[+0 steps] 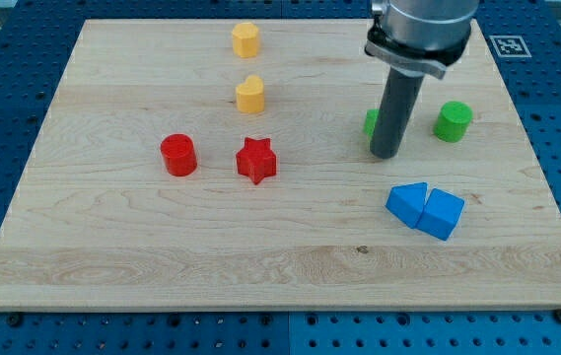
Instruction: Point your arm at the blue square
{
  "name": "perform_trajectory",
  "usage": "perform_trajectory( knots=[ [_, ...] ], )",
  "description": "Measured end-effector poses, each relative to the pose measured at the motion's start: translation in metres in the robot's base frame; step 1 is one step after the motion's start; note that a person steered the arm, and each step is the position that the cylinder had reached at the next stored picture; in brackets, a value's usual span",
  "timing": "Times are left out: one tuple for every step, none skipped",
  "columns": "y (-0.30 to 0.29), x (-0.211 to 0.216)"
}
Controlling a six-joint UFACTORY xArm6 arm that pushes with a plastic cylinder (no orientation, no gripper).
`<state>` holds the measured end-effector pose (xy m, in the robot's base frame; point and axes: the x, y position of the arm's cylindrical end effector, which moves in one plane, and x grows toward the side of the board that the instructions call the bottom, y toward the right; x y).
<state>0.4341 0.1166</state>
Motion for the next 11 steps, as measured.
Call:
perform_trajectory(
  knots=[
    [0.000,-0.021],
    [-0.001,-0.027],
    [0.001,0.008],
    [0.027,0.023],
    [0.071,0.032],
    [0.112,0.058],
    [0.130,0.100],
    [0.104,0.142],
    [0.036,0.145],
    [0.021,0.143],
    [0.029,0.140]
  ],
)
